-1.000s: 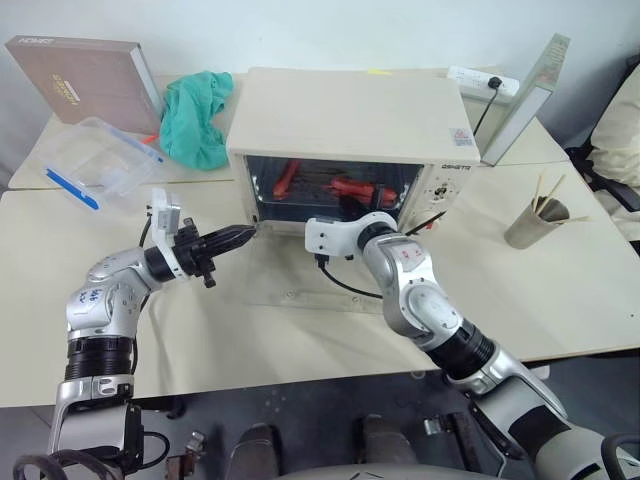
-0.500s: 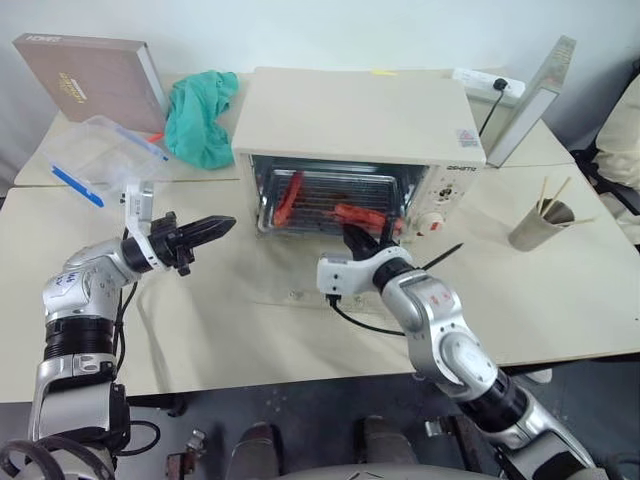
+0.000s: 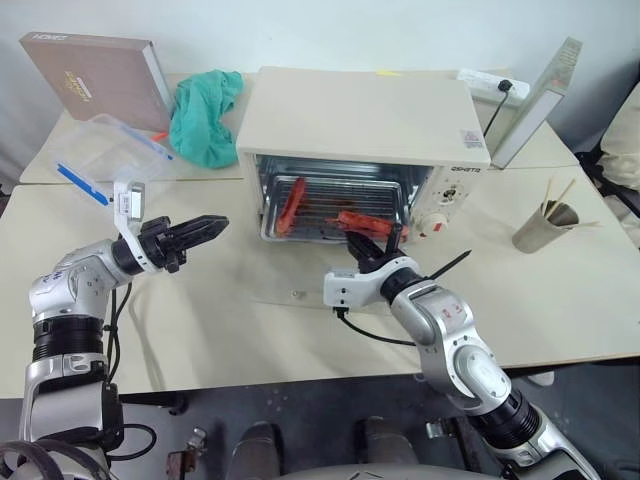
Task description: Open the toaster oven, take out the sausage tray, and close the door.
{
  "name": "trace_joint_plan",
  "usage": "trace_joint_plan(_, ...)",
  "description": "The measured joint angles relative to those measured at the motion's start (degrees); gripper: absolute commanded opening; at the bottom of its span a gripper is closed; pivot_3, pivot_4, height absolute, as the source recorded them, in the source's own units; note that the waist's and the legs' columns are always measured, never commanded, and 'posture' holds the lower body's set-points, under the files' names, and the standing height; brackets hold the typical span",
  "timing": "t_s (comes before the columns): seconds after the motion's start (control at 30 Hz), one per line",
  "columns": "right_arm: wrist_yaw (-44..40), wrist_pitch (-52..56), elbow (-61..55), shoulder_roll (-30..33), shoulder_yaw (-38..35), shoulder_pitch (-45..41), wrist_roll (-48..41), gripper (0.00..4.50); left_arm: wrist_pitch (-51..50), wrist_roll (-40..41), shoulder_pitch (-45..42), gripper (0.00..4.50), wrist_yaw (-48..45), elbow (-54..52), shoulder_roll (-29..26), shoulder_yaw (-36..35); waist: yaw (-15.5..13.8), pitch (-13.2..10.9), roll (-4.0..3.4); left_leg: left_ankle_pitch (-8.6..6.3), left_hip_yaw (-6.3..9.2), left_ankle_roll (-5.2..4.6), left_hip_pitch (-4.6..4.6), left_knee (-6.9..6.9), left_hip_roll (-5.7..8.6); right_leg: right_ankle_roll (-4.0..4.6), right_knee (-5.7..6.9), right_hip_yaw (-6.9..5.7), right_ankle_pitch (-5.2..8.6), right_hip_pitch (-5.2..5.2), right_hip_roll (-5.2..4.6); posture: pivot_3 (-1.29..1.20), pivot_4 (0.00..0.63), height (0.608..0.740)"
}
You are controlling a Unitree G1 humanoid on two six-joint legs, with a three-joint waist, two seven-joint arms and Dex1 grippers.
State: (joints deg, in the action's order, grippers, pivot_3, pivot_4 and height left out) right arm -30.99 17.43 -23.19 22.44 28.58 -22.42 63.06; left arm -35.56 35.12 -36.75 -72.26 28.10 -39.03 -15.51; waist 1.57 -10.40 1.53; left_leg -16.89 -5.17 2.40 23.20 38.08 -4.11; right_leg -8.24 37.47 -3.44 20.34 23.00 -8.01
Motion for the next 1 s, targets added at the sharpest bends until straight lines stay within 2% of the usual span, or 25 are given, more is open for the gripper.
trace_joint_plan(0.33,-0.8,-3.8,-4.5,0.0,-2.1,5.4,1.1,0.0,-2.2,0.7,1.3,4.48,-0.1,-0.2,-0.5,-0.4,0.0,0.0,0.0,0.0,0.0,0.01,0.0,-0.01,0.0,0.0,0.0,-0.07,0.0,0.0,-0.02,0.0,0.15,0.74)
trace_joint_plan(0.77,-2.8,-9.7,-11.8,1.7,-6.3,13.8,-0.2,0.0,-2.6,0.8,1.2,4.48,-0.8,1.5,-1.6,-0.5,0.0,0.0,0.0,0.0,0.0,0.01,-0.01,0.02,0.0,0.01,0.0,-0.08,0.0,-0.01,-0.02,0.0,0.15,0.74)
trace_joint_plan(1.0,-4.5,-12.2,-15.2,1.8,-7.2,17.5,-1.5,0.0,-7.3,0.8,1.2,4.48,0.1,1.2,-2.6,-0.3,0.0,0.0,0.0,0.0,0.0,0.01,-0.02,0.02,0.0,0.01,0.0,-0.08,0.0,-0.01,-0.02,0.0,0.15,0.74)
